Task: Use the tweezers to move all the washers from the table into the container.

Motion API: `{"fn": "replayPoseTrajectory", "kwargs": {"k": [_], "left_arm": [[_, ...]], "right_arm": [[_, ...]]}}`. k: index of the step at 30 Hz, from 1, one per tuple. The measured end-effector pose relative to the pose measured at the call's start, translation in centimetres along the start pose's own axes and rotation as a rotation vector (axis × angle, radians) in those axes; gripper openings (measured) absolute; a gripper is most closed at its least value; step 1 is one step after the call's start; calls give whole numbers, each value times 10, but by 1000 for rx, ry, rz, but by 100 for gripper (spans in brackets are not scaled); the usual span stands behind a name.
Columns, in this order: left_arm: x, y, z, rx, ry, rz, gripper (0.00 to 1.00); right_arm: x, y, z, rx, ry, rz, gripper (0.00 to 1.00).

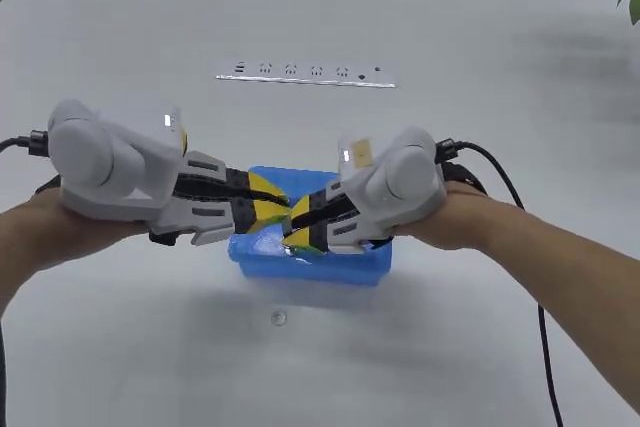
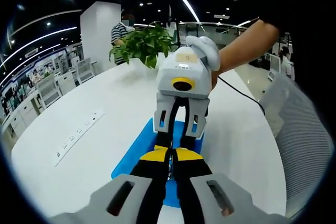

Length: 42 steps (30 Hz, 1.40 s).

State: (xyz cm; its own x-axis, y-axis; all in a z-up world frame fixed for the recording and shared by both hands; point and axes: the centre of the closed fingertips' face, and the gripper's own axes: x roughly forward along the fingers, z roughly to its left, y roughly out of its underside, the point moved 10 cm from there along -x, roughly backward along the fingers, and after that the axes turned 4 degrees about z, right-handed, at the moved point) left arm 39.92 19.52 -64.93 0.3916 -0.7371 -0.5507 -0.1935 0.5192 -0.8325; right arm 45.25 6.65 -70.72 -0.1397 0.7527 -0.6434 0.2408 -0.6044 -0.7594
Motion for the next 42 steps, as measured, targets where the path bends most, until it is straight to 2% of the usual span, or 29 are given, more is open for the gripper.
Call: {"fn": "replayPoseTrajectory", "kwargs": {"k": [9,18,26,32,42], "left_arm": [[-2,-1,-1,17,7,9,7],[-6,-9,-2,15,11,5,6],[-10,-19,-5,19,11,2,6],[-15,-26,-8,28,9,-1,6],[-25,-36,-17,49,10,4,6]], "right_arm": [[-1,-1,0,7,-3,3,12],[-5,-5,1,12,8,5,16],[-16,-8,2,62,29,1,22],[-24,-11,6,72,42,6,26],[-41,-15,18,106,65,17,33]]}}
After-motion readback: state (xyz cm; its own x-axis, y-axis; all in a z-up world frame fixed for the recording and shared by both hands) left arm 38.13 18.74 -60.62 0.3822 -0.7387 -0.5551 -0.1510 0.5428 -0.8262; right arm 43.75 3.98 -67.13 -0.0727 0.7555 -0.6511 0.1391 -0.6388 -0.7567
